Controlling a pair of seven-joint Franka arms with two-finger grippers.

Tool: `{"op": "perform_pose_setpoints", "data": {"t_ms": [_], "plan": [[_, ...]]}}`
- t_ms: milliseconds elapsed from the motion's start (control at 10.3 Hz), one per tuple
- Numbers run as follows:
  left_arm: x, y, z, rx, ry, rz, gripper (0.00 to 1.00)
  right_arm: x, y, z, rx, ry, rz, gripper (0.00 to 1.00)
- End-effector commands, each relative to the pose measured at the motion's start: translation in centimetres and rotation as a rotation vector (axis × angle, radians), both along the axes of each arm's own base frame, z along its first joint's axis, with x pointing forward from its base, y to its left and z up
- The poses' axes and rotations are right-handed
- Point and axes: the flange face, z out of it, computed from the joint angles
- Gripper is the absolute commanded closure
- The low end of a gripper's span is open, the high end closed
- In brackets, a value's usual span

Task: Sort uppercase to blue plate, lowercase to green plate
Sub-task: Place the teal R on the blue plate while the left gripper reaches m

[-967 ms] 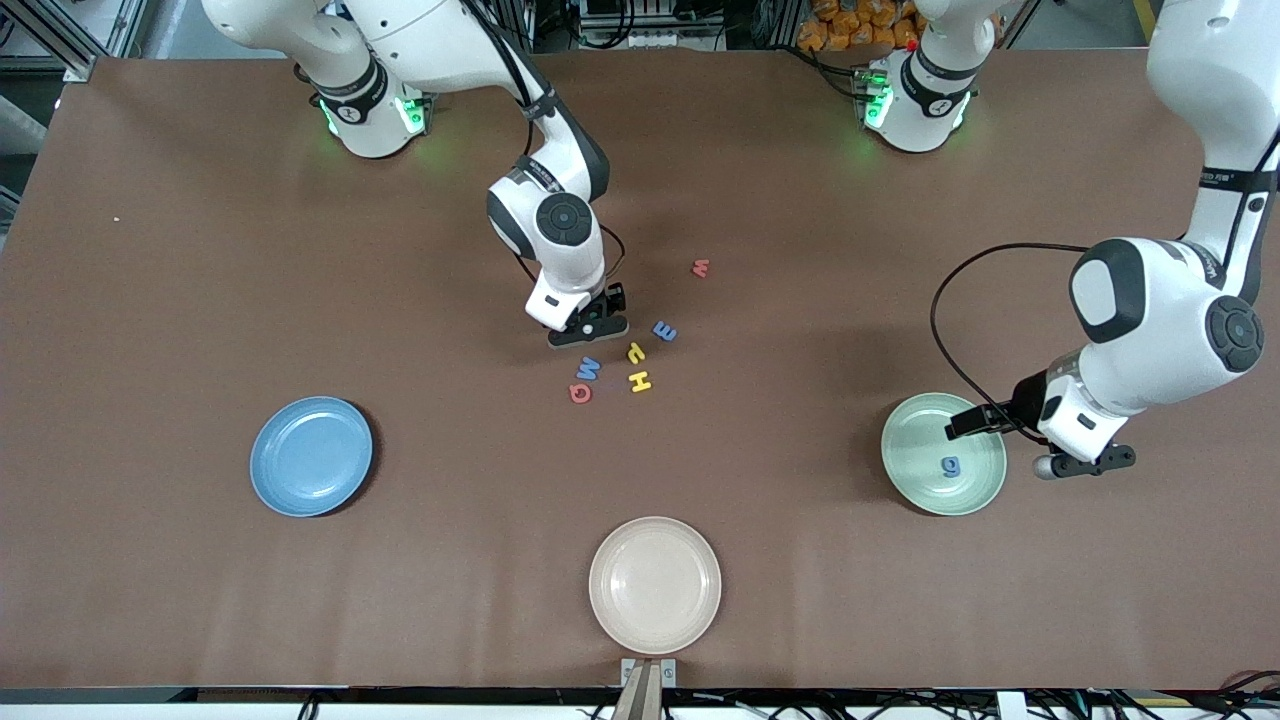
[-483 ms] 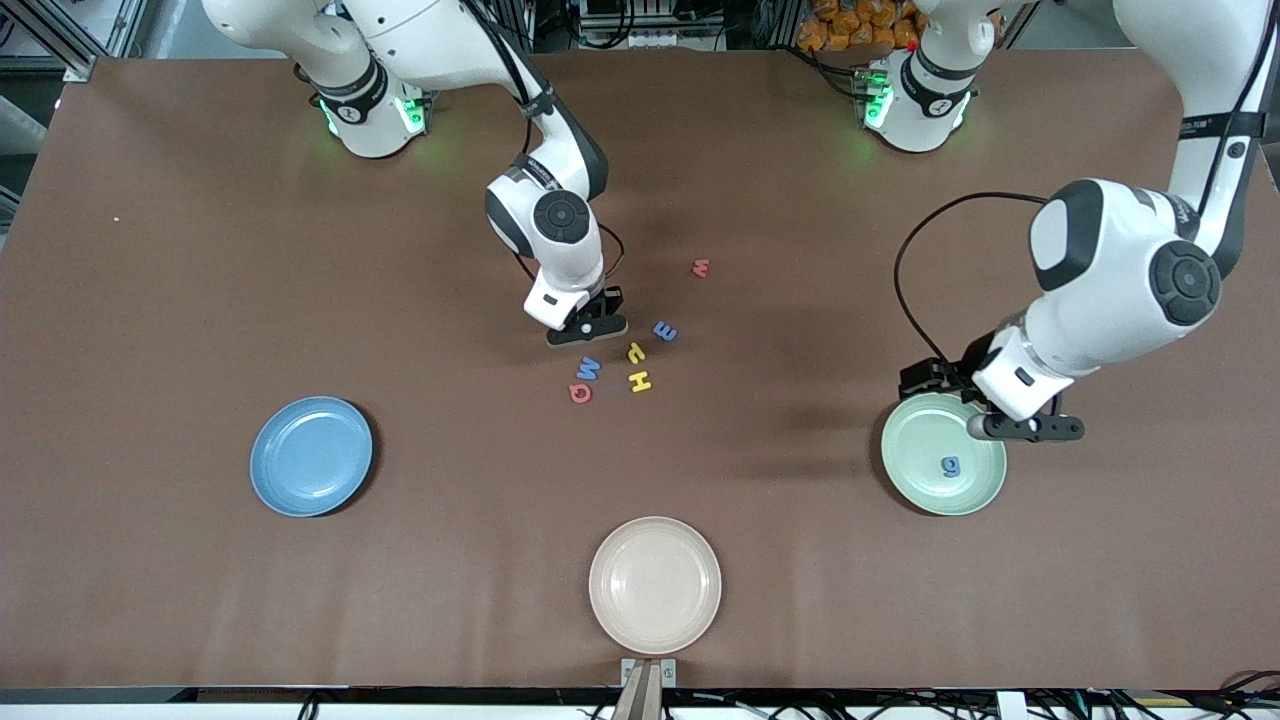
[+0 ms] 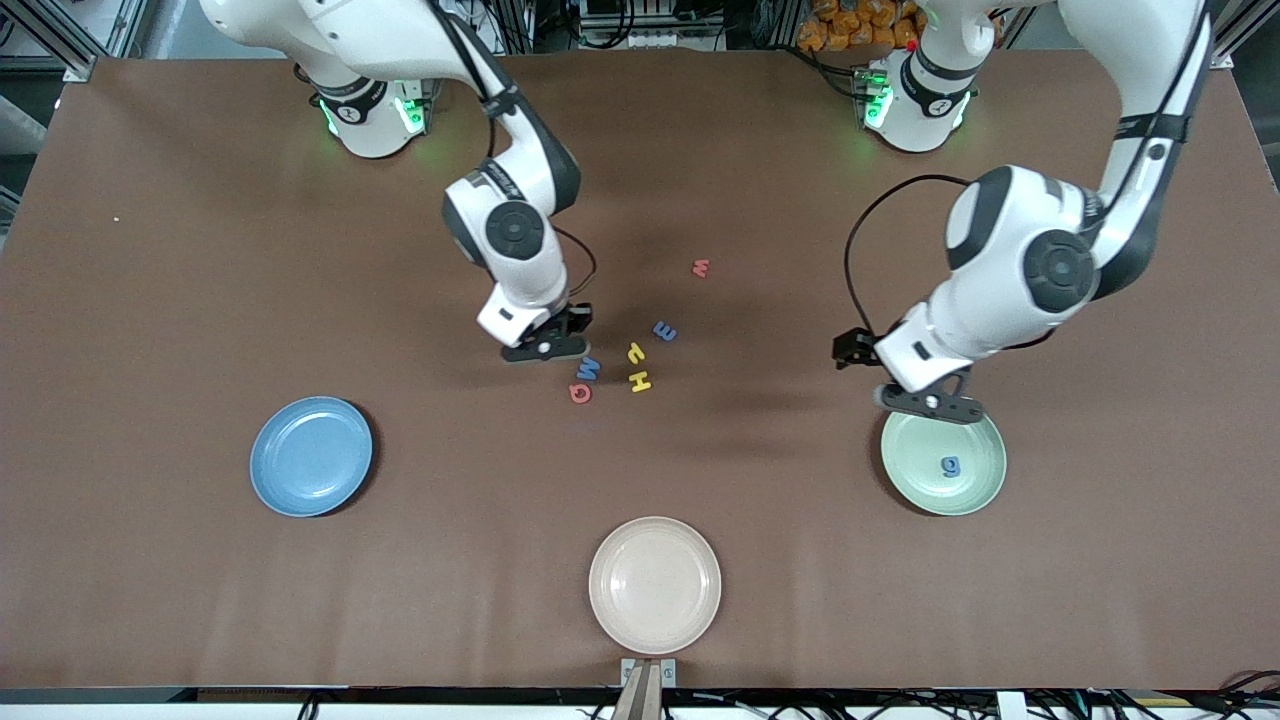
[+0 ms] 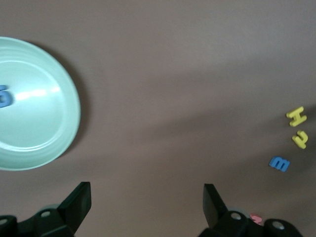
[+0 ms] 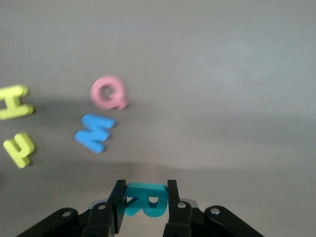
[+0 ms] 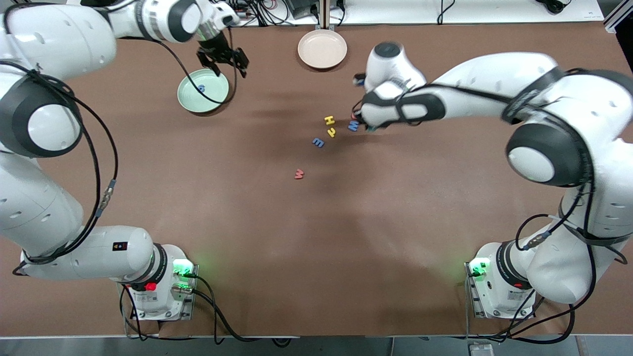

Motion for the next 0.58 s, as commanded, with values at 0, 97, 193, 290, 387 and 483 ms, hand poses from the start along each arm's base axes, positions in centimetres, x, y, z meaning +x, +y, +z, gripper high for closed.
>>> {"op": "perform_pose_setpoints", "data": {"t_ms": [0,97,193,290,387,483], "plan": [[-0.8,-4.3,-3.0,0.0,-0.008,-0.092,0.0,3.3,-7.0,1.6,0.005,0.006,0.07,1.0],[-1.5,-6.3,-3.8,-0.007,-0.017,-0.125,0.0,5.1,-10.5,1.5,0.008,0.006,0.13,1.0],[-2.6,-8.9,-4.9,-0.019,-0.017,-0.169,0.06,6.9,-13.9,1.4,0.01,0.002,0.171,1.0],[-4.0,-11.7,-5.8,-0.034,-0.015,-0.21,0.07,8.3,-17.3,1.6,0.013,-0.007,0.213,1.0],[-5.1,-14.3,-6.7,-0.045,-0.017,-0.252,0.08,9.5,-20.7,2.0,0.016,-0.015,0.264,1.0],[-5.7,-17.3,-7.2,-0.031,-0.052,-0.331,0.1,10.4,-23.9,1.8,0.015,-0.015,0.298,1.0]]}}
